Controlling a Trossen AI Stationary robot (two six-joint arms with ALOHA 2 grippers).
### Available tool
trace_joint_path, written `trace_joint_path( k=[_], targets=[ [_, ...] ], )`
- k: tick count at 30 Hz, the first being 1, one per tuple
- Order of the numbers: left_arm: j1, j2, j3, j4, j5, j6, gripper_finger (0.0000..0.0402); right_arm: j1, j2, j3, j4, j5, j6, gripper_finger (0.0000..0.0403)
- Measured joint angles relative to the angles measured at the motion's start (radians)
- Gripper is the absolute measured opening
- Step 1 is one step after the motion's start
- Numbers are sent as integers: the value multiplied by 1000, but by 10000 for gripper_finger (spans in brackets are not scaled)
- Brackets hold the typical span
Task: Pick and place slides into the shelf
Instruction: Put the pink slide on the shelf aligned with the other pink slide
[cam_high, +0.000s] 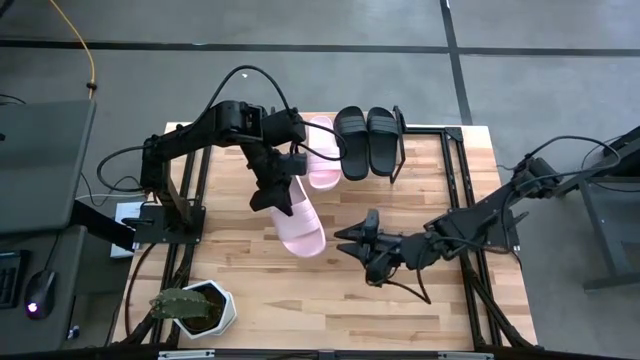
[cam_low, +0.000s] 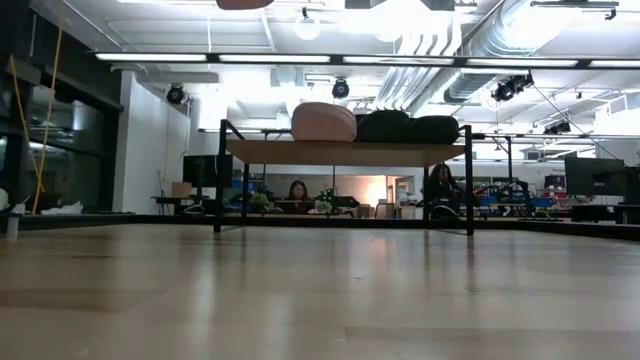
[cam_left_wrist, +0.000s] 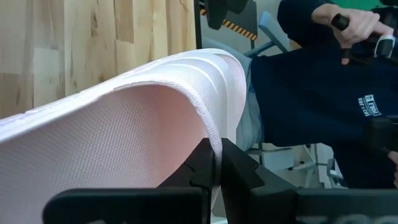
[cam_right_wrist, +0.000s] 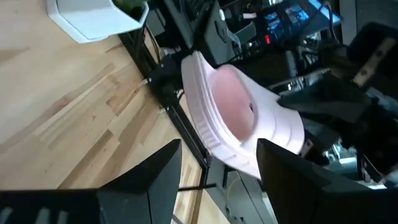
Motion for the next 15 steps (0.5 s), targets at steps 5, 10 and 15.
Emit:
trace_joint_path(
  k=[5,10,15],
  targets=[
    [0,0,0,0,11,-1,5,0,21,0,49,-28,-20,201],
    [0,0,0,3,31,-2,5,-5,21,0,65,-22,-48,201],
    [0,0,0,32,60,-2,5,-14,30,0,70,-38,-60,201]
  ],
)
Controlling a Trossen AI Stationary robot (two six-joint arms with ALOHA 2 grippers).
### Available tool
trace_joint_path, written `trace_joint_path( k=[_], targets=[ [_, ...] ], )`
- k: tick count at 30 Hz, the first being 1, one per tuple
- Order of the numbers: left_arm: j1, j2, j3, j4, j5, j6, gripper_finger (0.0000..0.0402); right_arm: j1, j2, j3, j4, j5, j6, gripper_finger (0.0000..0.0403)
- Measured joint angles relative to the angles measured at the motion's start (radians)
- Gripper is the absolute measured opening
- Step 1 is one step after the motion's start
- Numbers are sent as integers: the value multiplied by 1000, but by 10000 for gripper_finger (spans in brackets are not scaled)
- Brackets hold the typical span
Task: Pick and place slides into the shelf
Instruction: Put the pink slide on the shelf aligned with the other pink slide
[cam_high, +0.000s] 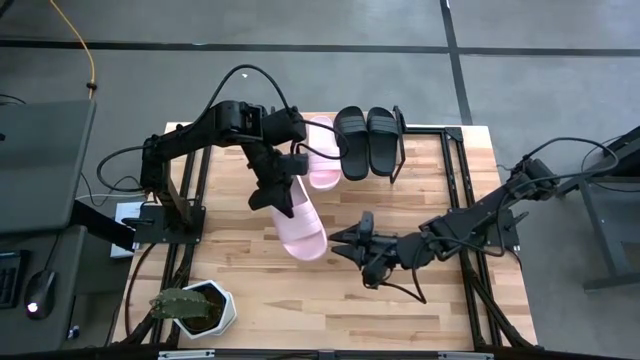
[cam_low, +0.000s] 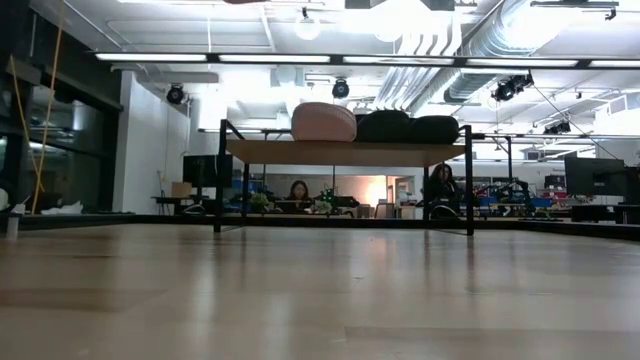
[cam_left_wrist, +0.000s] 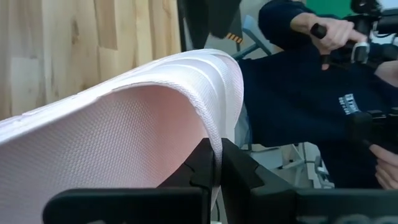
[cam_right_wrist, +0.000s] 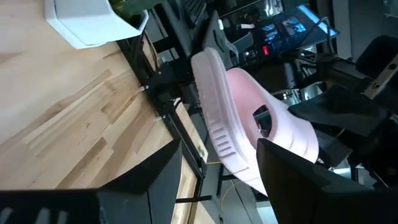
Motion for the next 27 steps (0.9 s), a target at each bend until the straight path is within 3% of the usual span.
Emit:
trace_joint_path(
  k=[27],
  targets=[
    [0,0,0,23,20,-23,5,-42,60,0,181,-69,-78,199]
  ],
)
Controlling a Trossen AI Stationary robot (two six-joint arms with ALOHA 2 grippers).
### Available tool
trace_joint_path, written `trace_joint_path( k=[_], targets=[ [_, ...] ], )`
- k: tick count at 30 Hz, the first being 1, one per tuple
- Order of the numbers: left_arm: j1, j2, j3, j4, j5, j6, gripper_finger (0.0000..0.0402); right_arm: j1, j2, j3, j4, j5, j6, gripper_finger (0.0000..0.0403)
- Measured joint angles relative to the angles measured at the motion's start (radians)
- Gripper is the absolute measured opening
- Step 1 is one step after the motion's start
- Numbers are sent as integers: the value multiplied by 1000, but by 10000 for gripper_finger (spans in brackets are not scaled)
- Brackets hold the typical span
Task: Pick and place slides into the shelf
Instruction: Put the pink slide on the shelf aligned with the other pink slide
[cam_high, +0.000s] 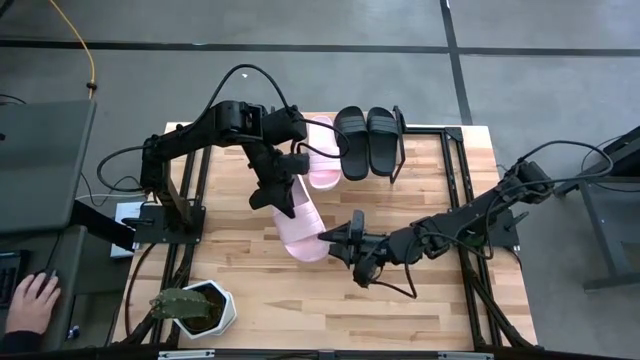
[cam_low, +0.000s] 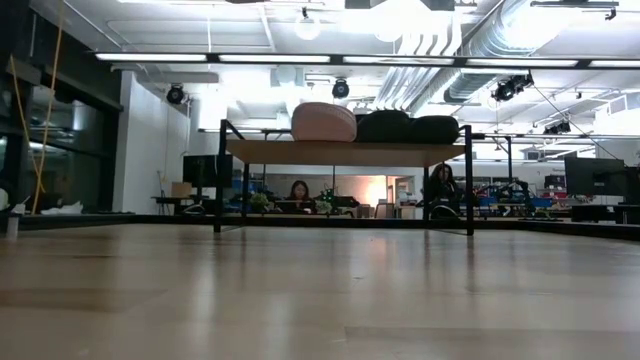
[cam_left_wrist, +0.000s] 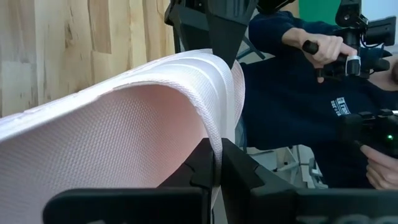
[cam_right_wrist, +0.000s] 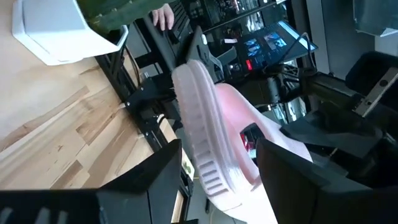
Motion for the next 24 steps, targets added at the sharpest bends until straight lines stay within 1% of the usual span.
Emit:
trace_joint_path(
  k=[3,6,9,15,18,21,24],
  targets=[
    [0,0,0,0,0,0,5,-11,0,0,8,-16,11,197],
    [0,0,0,0,0,0,5,-17,0,0,18,-28,23,182],
    [0,0,0,1,0,1,5,-17,0,0,17,-29,21,151],
    [0,0,0,1,-7,7,5,-16,0,0,18,-39,26,74],
    [0,0,0,4,-7,8,5,-16,0,0,18,-56,49,44],
    [0,0,0,6,-7,10,5,-17,0,0,18,-68,53,31],
    [0,0,0,6,-7,10,5,-17,0,0,19,-67,54,30]
  ],
)
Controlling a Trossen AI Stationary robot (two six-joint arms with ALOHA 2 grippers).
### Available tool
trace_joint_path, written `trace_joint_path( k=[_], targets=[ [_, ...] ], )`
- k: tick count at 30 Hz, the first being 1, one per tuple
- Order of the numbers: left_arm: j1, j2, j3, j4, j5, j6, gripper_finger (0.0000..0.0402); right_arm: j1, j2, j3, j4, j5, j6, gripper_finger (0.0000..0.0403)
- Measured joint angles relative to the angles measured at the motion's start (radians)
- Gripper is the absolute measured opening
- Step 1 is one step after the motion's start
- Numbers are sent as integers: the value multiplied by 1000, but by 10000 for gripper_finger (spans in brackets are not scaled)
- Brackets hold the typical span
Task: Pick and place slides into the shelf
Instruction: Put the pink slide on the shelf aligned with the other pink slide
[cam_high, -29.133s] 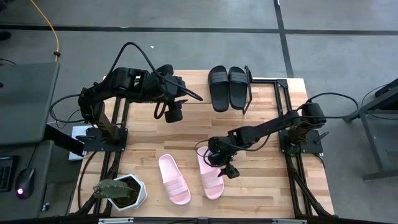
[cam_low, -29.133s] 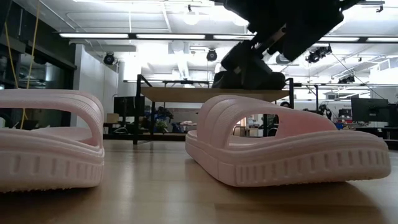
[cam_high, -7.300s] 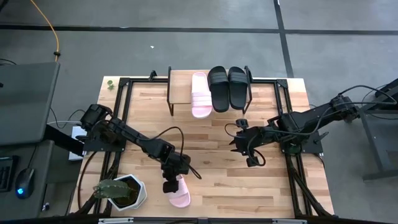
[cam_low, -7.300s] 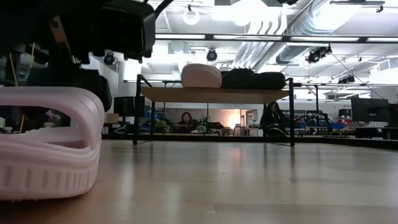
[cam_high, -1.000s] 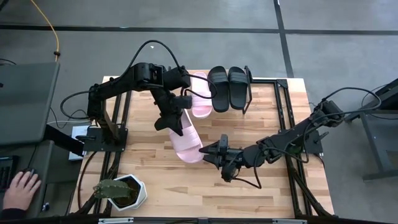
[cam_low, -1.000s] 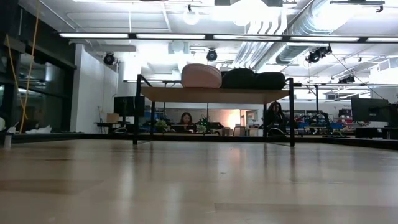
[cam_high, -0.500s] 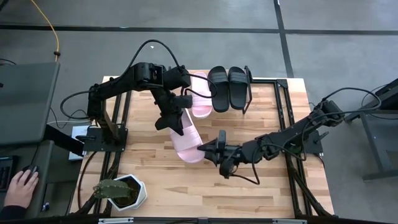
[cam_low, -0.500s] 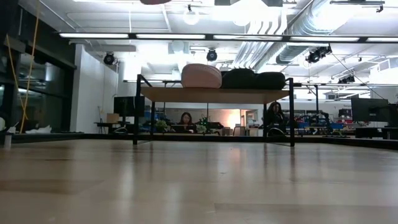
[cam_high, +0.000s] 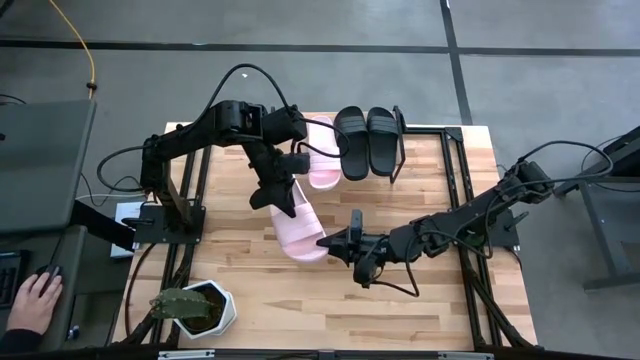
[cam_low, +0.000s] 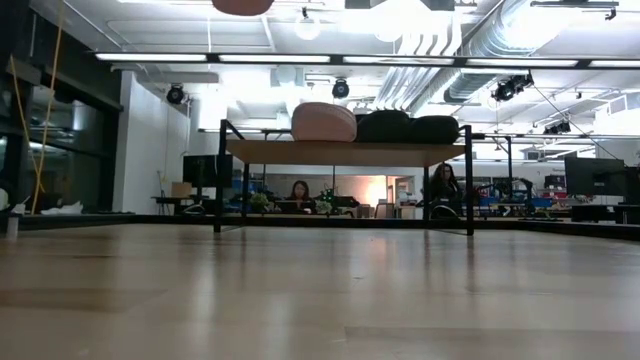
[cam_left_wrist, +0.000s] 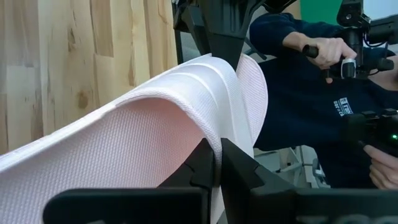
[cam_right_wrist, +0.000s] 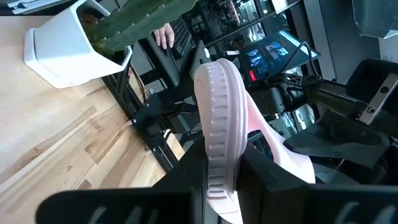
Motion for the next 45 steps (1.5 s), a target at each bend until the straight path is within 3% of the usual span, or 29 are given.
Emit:
trace_joint_path(
  k=[8,17,27,34,45],
  targets=[
    [0,0,0,1,-64,1,20,0,0,0,-2,5,1,26],
    [0,0,0,1,-153,13,114,0,0,0,-2,14,14,24],
    [18,0,32,-18,-359,42,199,-7,0,0,-21,102,-25,24],
    [41,-2,177,-39,-528,79,211,-52,0,0,-43,107,-11,24],
    [60,-47,176,42,-564,82,211,-164,0,0,-91,90,-44,24]
  ],
)
